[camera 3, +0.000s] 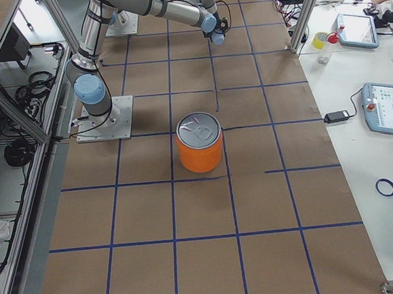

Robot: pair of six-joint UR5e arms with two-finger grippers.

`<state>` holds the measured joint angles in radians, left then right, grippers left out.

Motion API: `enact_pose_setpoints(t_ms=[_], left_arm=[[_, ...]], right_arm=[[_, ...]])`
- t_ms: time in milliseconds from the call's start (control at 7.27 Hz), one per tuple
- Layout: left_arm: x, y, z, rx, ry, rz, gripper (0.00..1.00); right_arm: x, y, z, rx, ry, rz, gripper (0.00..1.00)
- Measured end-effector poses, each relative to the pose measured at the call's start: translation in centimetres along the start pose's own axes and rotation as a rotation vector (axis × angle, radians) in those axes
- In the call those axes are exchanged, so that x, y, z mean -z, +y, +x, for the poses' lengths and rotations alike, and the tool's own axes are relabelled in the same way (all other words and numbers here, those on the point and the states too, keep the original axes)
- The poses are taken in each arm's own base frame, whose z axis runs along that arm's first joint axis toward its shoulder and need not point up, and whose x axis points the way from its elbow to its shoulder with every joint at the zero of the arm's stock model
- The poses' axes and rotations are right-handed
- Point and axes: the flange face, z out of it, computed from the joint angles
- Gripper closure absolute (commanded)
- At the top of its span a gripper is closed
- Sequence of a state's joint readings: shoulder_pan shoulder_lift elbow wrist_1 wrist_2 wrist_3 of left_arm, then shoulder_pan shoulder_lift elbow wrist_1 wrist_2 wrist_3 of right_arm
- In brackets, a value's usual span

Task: Flip cup
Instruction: 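Carry the cup toward the table center, tilting it onto its side, then release the cup sideways and raise the right gripper while the left reaches in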

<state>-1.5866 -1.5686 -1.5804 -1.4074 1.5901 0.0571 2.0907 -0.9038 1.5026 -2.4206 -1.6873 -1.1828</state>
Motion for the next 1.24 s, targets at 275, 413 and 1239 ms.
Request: enact_pose_setpoints(t_ms=[275, 413, 1239], left_arm=[[-1.7, -1.6, -2.2, 0.041, 0.082, -0.019, 0.00], [-3.2, -2.4, -2.9, 0.056, 0.113, -0.040, 0.00], [-14.1, -6.4, -9.8, 0.126, 0.404, -0.161, 0.00]], right_arm=[[-1.1, -0.1, -0.2, 0.008, -0.012, -0.004, 0.37], [-1.3, -0.1, -0.3, 0.011, -0.014, -0.005, 0.19], [0.0, 0.5, 0.8, -0.010, -0.019, 0.005, 0.00]])
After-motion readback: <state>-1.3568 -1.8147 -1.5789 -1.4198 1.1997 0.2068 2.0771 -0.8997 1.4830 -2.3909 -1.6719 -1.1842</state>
